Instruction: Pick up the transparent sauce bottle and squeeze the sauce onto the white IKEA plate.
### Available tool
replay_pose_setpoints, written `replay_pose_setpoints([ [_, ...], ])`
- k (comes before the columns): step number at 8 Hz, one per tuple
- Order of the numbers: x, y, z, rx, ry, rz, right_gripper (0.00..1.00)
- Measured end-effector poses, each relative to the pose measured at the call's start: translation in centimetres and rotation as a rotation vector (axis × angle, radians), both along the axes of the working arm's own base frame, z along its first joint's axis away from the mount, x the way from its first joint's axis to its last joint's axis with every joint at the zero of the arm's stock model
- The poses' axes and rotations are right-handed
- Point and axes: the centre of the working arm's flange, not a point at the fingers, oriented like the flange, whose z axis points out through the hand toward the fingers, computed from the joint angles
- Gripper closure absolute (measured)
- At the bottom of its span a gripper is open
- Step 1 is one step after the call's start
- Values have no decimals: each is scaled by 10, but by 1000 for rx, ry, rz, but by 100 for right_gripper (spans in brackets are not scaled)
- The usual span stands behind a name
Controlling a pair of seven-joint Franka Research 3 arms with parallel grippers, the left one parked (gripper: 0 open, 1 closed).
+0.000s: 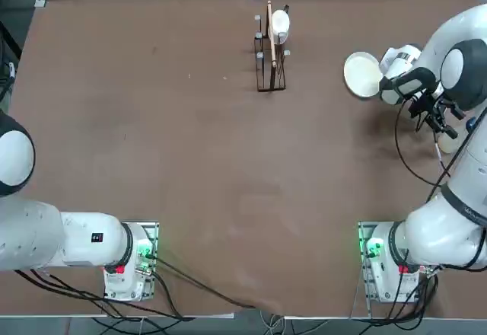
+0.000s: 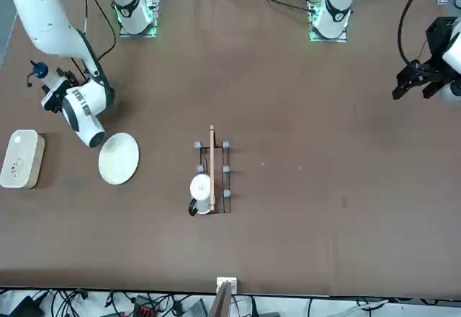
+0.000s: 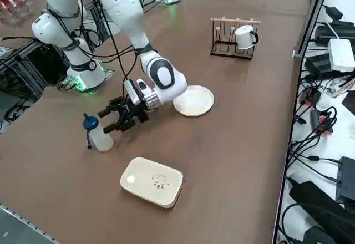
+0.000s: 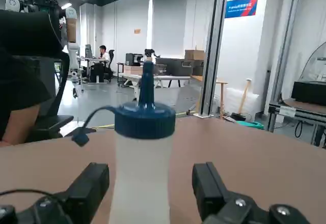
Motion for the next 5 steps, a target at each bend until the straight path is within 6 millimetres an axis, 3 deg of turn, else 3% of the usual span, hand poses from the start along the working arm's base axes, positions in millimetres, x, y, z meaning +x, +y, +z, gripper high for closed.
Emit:
replay_pose_setpoints([
  [5, -7, -23, -10, -19, 11, -2, 0],
])
